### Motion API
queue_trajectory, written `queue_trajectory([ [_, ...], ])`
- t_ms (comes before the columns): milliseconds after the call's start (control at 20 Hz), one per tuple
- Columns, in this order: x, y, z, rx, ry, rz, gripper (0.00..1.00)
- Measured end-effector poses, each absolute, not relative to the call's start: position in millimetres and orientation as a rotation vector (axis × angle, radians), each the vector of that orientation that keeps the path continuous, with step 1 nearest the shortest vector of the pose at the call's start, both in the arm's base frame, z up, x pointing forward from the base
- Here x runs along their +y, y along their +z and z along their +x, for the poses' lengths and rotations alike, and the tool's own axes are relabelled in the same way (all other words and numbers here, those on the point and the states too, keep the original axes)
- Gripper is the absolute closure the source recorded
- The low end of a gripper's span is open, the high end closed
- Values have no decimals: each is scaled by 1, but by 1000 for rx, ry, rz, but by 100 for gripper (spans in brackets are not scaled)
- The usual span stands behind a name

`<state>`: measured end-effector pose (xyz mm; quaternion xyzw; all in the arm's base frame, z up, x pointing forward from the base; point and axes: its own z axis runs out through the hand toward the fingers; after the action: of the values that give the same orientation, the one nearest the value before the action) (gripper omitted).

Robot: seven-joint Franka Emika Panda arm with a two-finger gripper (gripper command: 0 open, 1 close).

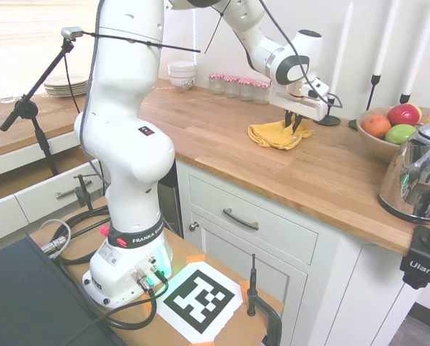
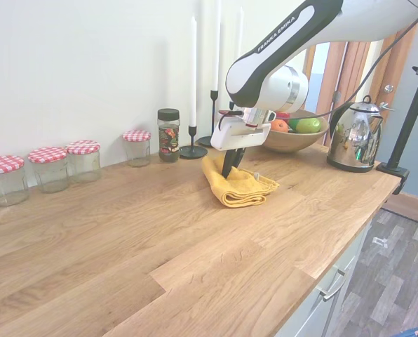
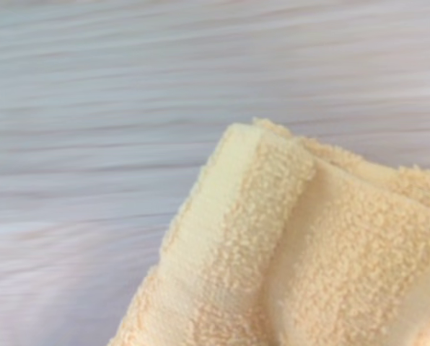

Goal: Wipe the counter

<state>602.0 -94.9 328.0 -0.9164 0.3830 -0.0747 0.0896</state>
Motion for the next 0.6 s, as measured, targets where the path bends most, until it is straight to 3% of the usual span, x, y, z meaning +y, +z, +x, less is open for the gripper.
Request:
queue_trajectory([
  [600,56,330,603,1094,-238,-2810,100],
])
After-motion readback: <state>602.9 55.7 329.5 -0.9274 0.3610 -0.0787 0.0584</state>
